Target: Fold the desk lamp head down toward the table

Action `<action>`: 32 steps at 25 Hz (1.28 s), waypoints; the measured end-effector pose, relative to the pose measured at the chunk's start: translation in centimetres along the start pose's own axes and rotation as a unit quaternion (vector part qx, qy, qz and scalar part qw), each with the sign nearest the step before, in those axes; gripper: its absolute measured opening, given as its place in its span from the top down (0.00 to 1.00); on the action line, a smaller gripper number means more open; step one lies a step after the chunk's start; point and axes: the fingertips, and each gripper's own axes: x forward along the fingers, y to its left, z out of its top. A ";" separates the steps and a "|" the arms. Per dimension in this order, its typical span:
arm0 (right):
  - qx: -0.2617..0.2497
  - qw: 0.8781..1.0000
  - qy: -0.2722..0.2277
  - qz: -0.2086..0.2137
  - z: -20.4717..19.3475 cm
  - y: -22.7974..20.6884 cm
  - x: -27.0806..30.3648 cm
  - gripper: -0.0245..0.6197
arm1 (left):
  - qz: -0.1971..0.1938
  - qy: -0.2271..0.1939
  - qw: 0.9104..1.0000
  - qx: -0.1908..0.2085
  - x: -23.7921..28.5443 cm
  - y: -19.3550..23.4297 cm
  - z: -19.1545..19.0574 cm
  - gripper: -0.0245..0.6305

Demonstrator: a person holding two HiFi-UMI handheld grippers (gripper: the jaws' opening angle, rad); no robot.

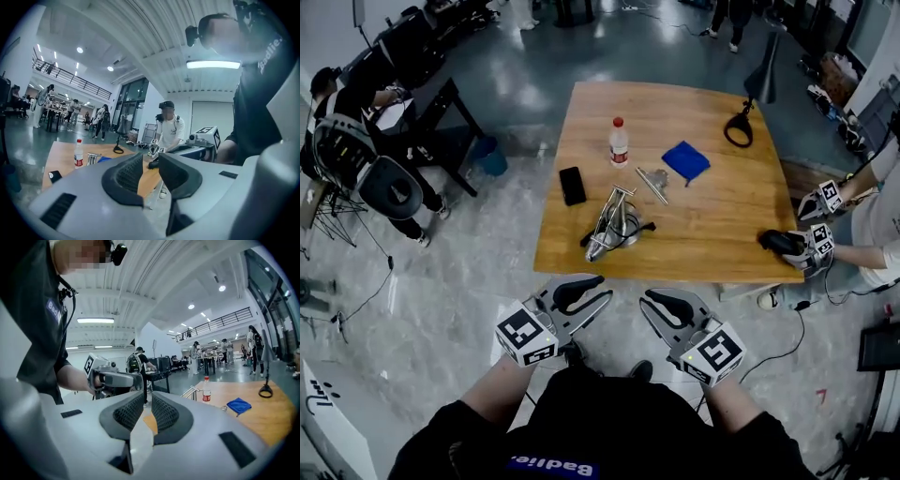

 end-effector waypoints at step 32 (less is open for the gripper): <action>0.032 0.995 -0.094 -0.005 6.2 10.0 -3.4 0.95 | -0.060 -0.029 0.998 0.015 -5.5 -9.9 3.8 0.95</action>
